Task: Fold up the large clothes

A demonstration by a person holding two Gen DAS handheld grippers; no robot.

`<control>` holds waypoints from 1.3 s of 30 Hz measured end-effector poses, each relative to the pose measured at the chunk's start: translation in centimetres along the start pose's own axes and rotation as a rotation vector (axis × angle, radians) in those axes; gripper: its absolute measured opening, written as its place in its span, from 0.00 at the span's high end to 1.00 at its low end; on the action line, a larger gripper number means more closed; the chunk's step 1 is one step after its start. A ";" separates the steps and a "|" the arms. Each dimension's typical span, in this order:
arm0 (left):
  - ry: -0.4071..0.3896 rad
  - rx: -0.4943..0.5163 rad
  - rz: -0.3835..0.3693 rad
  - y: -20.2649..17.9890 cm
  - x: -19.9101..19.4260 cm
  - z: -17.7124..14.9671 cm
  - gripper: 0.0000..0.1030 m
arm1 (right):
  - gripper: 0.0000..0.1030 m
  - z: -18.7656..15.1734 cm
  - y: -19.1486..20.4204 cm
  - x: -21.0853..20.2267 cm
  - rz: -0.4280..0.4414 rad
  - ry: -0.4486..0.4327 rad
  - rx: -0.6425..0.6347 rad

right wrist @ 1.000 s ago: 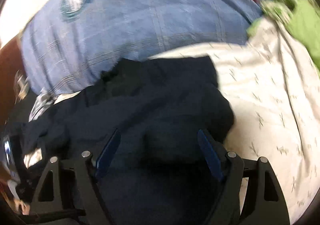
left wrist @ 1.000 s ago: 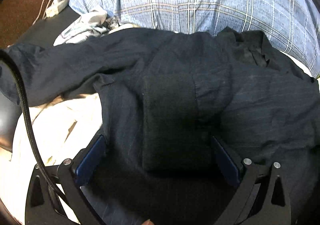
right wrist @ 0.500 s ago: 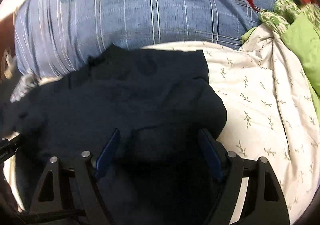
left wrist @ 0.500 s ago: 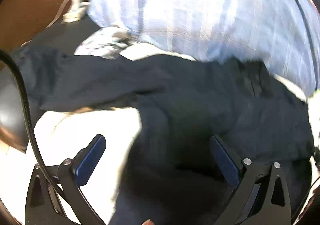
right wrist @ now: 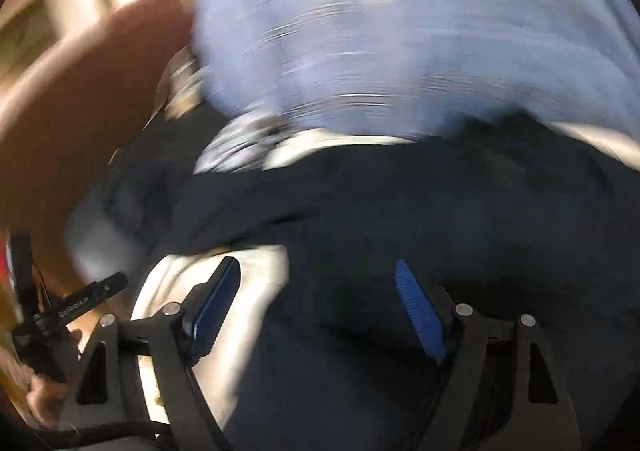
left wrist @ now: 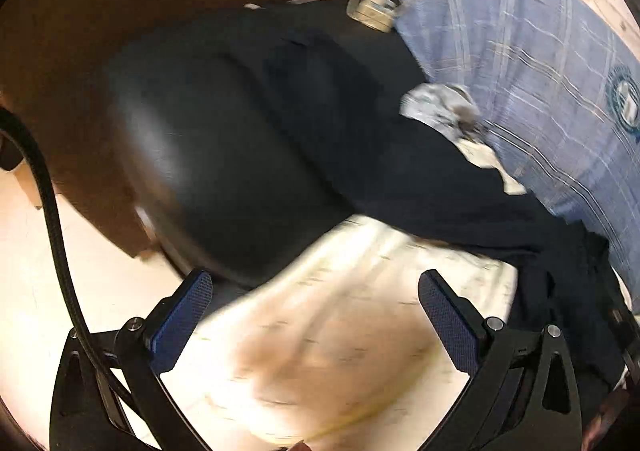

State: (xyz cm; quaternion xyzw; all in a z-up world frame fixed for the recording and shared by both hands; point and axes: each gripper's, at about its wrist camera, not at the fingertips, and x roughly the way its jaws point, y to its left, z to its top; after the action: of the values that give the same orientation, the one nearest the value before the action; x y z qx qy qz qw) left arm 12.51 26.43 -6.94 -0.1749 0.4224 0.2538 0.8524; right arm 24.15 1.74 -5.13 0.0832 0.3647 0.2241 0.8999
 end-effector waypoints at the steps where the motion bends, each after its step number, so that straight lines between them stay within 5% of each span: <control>1: -0.003 -0.013 0.016 1.1 -0.5 0.4 0.00 | 0.22 0.6 2.5 1.4 0.023 -0.003 -0.048; 7: -0.055 -0.092 0.113 6.7 -3.7 1.2 0.00 | 0.22 4.0 17.4 9.8 0.188 -0.002 -0.283; 12: -0.085 -0.110 0.064 8.6 -4.8 0.6 0.00 | 0.22 5.7 26.8 15.7 0.197 0.007 -0.466; 15: -0.109 -0.098 0.014 8.2 -5.1 0.7 0.00 | 0.22 5.7 28.8 18.4 0.158 0.040 -0.525; 18: -0.144 -0.065 -0.034 6.6 -5.3 1.2 0.00 | 0.29 5.9 28.3 18.8 0.187 0.013 -0.495; 19: -0.153 -0.051 -0.046 5.7 -5.5 1.4 0.00 | 0.38 6.2 27.8 18.8 0.208 0.020 -0.471; 20: -0.167 -0.049 -0.025 5.2 -5.7 1.5 0.00 | 0.59 6.6 27.8 19.0 0.223 0.036 -0.449; 23: -0.191 -0.030 -0.073 3.8 -5.9 2.3 0.00 | 0.82 7.6 26.1 19.1 0.256 0.043 -0.374; 31: -0.173 0.010 -0.047 1.8 -5.7 2.3 0.00 | 0.85 9.0 22.8 16.3 0.296 -0.052 -0.352; 39: -0.151 0.008 -0.093 0.1 -6.4 1.9 0.00 | 0.85 11.0 9.9 7.9 0.201 -0.181 -0.164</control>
State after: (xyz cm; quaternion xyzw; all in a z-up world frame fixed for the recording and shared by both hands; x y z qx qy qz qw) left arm 10.33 25.61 -0.68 -0.1715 0.3494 0.2247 0.8933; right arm 33.38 14.34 1.03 0.0655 0.2523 0.3334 0.9060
